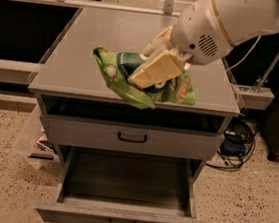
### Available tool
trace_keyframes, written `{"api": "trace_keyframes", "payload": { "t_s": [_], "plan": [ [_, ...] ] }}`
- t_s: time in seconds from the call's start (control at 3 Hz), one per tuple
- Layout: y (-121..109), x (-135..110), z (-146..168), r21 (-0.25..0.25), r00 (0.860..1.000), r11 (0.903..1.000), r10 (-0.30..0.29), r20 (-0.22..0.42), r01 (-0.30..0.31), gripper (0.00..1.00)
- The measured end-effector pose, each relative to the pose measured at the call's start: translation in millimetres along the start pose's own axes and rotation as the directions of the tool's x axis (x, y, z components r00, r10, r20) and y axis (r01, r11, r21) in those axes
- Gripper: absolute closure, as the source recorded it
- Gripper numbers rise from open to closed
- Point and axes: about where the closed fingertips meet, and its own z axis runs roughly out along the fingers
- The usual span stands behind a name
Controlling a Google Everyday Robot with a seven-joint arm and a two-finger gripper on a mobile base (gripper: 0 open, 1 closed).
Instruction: Place green rice chip bag into middle drawer
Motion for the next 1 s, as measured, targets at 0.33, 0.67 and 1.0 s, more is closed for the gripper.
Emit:
{"api": "trace_keyframes", "payload": {
  "t_s": [0.33, 0.67, 1.0],
  "plan": [
    [18.2, 14.0, 7.2, 0.037, 0.996, 0.9989, 0.026, 0.087, -0.029, 1.0],
    [29.5, 73.0, 17.8, 0.102, 0.979, 0.9831, 0.135, 0.155, -0.152, 1.0],
    [51.8, 155.7, 44.1, 0.136, 0.949, 0.9454, 0.277, 0.148, -0.296, 1.0]
  ]
}}
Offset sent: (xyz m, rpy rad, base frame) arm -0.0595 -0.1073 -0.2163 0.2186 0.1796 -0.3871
